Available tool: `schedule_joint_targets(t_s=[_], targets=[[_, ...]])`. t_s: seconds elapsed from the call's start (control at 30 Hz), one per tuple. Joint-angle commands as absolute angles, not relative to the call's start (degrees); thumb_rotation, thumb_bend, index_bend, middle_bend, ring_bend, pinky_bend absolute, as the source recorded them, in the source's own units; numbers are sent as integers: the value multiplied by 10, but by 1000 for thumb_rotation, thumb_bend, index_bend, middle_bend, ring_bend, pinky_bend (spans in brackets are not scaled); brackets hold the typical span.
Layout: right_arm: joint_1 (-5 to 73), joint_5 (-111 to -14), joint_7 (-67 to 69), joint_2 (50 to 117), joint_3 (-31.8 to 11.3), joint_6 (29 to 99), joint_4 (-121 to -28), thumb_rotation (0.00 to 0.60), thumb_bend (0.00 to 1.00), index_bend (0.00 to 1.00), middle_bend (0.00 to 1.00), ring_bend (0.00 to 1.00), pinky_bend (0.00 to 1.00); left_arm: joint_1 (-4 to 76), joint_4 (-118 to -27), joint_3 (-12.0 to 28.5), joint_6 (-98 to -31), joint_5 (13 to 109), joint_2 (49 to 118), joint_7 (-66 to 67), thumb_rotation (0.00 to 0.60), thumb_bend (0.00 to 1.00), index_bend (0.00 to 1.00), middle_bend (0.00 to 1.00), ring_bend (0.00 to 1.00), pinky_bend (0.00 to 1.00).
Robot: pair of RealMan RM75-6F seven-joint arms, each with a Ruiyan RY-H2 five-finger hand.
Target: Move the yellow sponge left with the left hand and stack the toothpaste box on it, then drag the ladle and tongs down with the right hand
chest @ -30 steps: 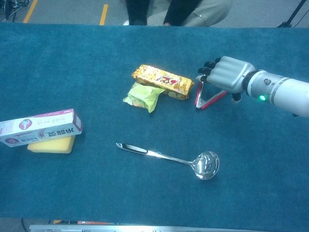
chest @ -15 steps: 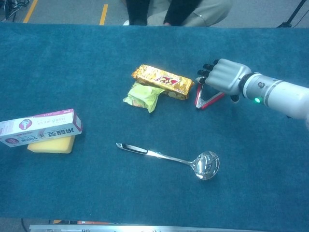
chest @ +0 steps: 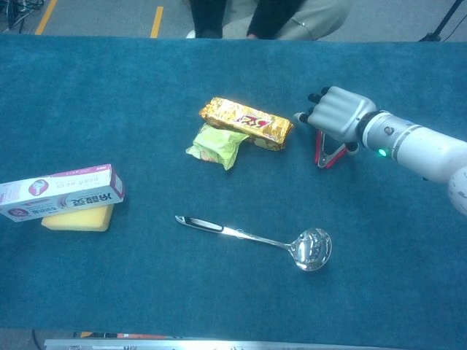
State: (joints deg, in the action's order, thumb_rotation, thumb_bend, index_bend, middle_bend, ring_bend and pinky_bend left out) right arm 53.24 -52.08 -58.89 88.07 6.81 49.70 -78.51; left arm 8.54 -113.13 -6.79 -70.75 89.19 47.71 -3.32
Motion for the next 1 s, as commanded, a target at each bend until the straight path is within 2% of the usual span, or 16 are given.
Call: schedule_joint_targets(t_s=[0.03, 0.43, 0.77, 1.0], targets=[[531, -524, -588, 880, 69, 497, -785, 600, 0, 138, 381, 121, 188, 86, -1131, -68, -707, 892, 478, -34, 600, 342, 106, 68, 51, 188], [519, -572, -553, 865, 70, 500, -806, 600, 0, 198, 458, 207, 229, 86, -1130, -68, -707, 895, 479, -35, 600, 342, 106, 68, 51, 188], [504, -667, -480, 785, 62, 534, -931, 600, 0, 198, 463, 209, 230, 87, -1130, -67, -706, 893, 479, -35, 600, 342, 106, 68, 51, 188], [498, -727, -445, 756, 63, 537, -1006, 600, 0, 199, 463, 209, 230, 87, -1136, -68, -707, 897, 477, -27, 600, 342, 106, 68, 51, 188]])
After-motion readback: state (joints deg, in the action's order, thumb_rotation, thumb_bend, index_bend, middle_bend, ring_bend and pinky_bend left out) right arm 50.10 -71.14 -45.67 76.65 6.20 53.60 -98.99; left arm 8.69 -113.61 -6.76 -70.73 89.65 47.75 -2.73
